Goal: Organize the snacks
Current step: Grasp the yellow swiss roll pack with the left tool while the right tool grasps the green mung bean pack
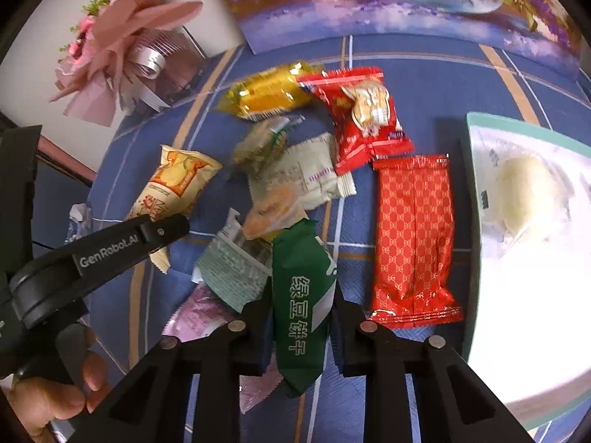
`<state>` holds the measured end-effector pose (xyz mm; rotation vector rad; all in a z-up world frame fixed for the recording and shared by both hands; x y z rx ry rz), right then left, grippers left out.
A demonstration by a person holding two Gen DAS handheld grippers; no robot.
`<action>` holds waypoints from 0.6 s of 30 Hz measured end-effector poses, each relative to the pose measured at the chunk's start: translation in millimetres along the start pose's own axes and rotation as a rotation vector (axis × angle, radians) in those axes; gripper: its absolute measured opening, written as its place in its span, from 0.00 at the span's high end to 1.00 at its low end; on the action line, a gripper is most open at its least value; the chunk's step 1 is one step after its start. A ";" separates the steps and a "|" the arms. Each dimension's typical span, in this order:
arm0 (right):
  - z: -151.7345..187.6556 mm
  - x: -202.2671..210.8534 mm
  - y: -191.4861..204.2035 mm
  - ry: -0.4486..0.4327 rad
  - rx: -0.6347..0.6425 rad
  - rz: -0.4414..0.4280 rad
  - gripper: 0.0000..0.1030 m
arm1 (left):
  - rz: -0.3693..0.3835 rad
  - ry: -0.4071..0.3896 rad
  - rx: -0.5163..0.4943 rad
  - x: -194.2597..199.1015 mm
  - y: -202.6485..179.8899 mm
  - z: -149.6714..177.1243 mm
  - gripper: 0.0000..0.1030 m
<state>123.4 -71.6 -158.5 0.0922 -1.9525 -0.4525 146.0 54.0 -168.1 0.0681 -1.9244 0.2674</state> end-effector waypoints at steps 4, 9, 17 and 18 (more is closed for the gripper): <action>-6.1 15.6 3.6 -0.036 0.002 -0.017 0.75 | 0.009 -0.038 -0.001 19.2 -3.1 -9.9 0.59; -13.4 34.2 3.3 -0.077 0.020 -0.004 0.75 | 0.011 -0.073 -0.013 35.4 -14.0 -21.7 0.59; -19.3 62.7 -34.4 -0.113 -0.024 0.069 0.75 | 0.031 -0.088 -0.065 40.1 -42.0 -19.5 0.59; -20.3 66.2 -41.6 -0.118 -0.039 0.079 0.75 | 0.040 -0.091 -0.079 42.1 -49.2 -17.8 0.59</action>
Point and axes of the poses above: each gripper's, at about its wrist camera, not at the fingertips, and x roughly against the way its jaws point, y to its left, z to its underside, the point moved 10 cm from there along -x, roughly the way its jaws point, and after that the axes turned 2 degrees about -y, right-handed, at the moved point
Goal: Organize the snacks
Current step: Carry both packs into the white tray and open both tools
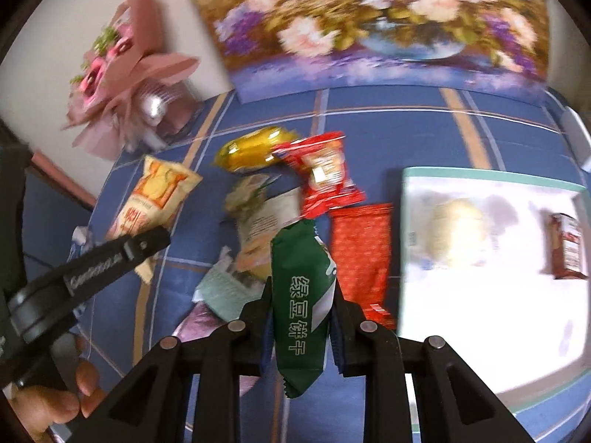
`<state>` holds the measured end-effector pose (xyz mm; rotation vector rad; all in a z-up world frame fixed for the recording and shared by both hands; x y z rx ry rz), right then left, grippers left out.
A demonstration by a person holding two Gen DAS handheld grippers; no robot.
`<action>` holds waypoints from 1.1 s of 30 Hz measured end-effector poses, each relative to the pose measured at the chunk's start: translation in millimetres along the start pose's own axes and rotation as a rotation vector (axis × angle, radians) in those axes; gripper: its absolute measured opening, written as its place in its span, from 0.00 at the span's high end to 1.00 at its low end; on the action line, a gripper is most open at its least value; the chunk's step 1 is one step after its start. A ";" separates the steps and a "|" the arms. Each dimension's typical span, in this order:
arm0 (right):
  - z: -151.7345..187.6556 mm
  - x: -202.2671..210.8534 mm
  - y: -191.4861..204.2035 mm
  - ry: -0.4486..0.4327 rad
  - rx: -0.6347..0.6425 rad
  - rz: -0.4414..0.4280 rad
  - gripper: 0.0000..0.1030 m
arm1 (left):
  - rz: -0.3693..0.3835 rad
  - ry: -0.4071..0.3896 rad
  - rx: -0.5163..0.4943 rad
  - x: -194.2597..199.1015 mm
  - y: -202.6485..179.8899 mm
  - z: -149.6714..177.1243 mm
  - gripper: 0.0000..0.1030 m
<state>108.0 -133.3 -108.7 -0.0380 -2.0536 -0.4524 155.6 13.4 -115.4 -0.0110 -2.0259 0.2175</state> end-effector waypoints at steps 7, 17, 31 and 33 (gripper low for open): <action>-6.3 31.4 -77.6 -0.049 -0.126 0.123 0.75 | 0.065 0.008 -0.098 6.3 -54.7 11.9 0.59; 7.6 69.4 -188.1 -0.081 -0.351 0.275 0.75 | 0.198 0.064 -0.255 17.6 -148.7 30.8 0.59; 36.9 77.6 -266.6 -0.029 -0.494 0.387 0.74 | 0.231 0.171 -0.464 1.5 -227.8 102.2 0.59; 42.1 68.5 -268.3 -0.001 -0.498 0.386 0.74 | 0.216 0.205 -0.472 -10.5 -226.5 111.6 0.59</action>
Point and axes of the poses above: each gripper's, at about its wrist camera, not at the fingertips, and x roughly against the way its jaws point, y to its left, z to its underside, the point moved 10 cm from there along -x, roughly the way its jaws point, and after that the axes turned 2 degrees about -y, right-handed, at the moved point
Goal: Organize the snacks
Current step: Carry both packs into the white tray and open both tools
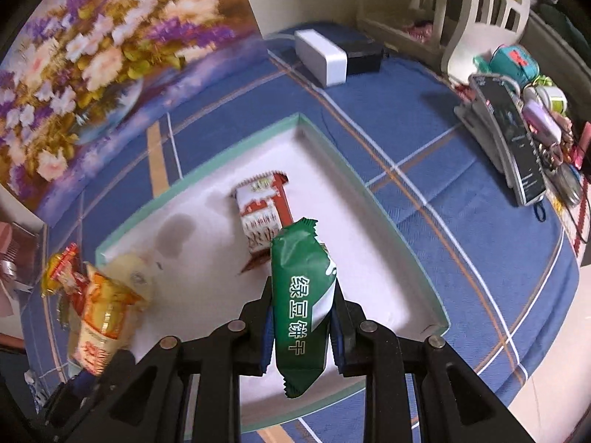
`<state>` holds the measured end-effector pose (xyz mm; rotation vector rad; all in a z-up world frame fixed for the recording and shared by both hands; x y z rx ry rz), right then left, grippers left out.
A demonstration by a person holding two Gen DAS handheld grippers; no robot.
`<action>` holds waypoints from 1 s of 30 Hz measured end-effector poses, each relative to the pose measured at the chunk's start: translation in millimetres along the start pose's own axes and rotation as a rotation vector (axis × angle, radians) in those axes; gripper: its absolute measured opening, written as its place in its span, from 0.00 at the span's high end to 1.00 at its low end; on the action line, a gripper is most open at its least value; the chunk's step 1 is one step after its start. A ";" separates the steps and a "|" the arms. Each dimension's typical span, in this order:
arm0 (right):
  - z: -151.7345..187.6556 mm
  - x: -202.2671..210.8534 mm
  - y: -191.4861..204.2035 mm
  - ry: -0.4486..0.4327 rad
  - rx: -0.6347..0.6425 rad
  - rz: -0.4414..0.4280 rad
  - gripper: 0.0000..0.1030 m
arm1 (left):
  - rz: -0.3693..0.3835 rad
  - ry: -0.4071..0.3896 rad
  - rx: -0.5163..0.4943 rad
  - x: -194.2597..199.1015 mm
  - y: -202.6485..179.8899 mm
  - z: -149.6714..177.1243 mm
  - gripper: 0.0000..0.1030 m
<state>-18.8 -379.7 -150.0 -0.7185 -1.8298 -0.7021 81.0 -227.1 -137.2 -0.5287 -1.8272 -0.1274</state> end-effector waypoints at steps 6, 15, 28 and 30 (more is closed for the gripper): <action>12.7 -21.1 -3.4 0.066 -0.002 0.014 0.74 | 0.006 0.062 0.015 -21.0 2.0 11.9 0.59; 22.0 -33.2 -2.9 0.099 0.007 0.024 0.74 | -0.013 0.086 -0.010 -36.2 0.5 20.2 0.59; 14.9 -20.9 -4.9 0.082 -0.005 0.040 0.47 | -0.014 0.073 0.011 -21.4 -1.1 12.0 0.43; 9.5 -12.5 -3.0 0.058 -0.002 0.032 0.43 | 0.006 0.041 0.002 -7.3 -5.4 6.2 0.40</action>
Point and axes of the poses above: each gripper's, at about its wrist camera, not at the fingertips, and x roughly against the way its jaws point, y to its left, z to its underside, the point moved 10 cm from there along -x, roughly the way its jaws point, and after that the axes turned 2 degrees about -y, right-handed, at the moved point
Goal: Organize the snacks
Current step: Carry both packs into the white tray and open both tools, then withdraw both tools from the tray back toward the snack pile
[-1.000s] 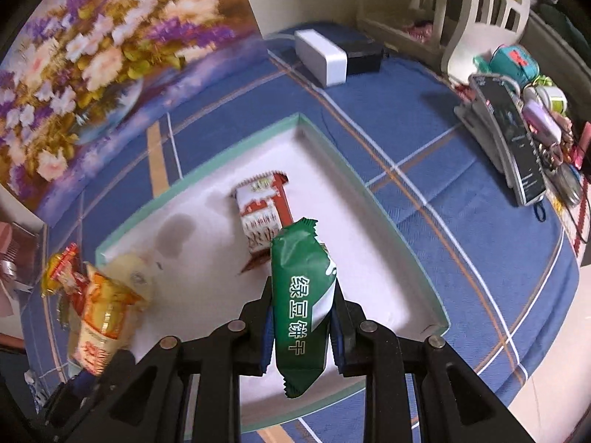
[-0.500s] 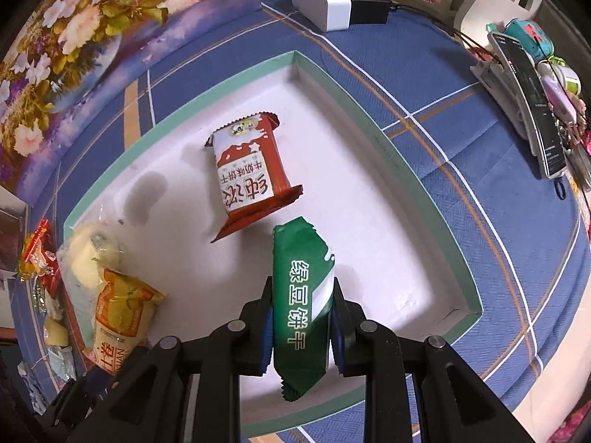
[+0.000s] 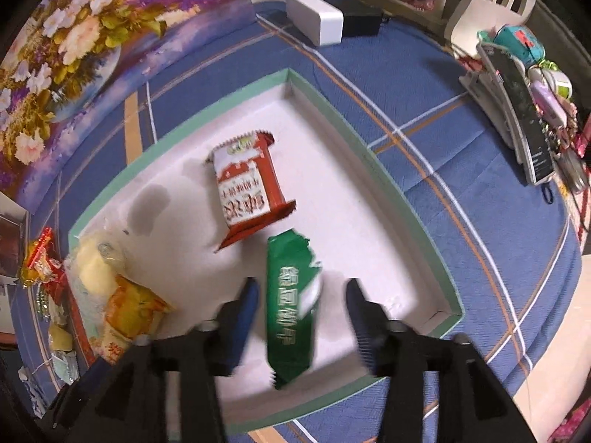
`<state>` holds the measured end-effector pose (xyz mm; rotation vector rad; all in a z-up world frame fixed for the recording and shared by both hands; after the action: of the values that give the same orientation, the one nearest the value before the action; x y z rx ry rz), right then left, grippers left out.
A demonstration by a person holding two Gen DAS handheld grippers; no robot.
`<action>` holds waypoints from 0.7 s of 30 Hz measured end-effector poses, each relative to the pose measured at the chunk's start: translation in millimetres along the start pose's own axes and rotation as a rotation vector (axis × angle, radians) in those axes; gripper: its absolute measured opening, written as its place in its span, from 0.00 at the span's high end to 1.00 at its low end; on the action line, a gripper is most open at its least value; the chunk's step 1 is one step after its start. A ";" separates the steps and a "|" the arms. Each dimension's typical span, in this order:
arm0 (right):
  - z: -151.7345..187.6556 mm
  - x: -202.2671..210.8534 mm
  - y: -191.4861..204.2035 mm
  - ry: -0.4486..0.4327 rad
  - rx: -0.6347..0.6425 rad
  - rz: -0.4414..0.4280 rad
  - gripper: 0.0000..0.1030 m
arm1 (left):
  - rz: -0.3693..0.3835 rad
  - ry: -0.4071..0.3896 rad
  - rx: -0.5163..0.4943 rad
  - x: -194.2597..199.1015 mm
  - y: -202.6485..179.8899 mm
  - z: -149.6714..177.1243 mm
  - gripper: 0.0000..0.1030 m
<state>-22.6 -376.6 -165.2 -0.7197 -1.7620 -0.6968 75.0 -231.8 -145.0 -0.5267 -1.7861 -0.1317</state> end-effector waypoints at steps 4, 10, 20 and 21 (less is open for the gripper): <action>-9.2 21.4 3.5 -0.055 0.006 -0.022 0.43 | 0.027 -0.063 -0.013 25.7 -5.3 -8.6 0.38; -18.1 45.2 8.8 -0.110 0.010 -0.046 0.41 | -0.006 -0.142 0.022 48.9 11.1 -19.1 0.31; 2.6 27.9 37.6 -0.050 0.106 -0.039 0.33 | -0.160 -0.146 0.217 37.5 100.5 -15.5 0.23; 4.5 26.2 41.2 -0.047 0.118 -0.042 0.31 | -0.186 -0.150 0.230 37.8 110.5 -14.7 0.23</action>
<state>-1.1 -342.9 -136.7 -0.6252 -1.8493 -0.6027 126.9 -128.0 -125.4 -0.2103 -1.9652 -0.0142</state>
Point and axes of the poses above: each gripper's, at about its wrist camera, not at the fingertips, and x roughly against the way its jaws point, y to its left, z to its underside, the point moved 10 cm from there along -x, roughly the way its jaws point, and after that the axes turned 2 degrees about -y, right-handed, at the moved point
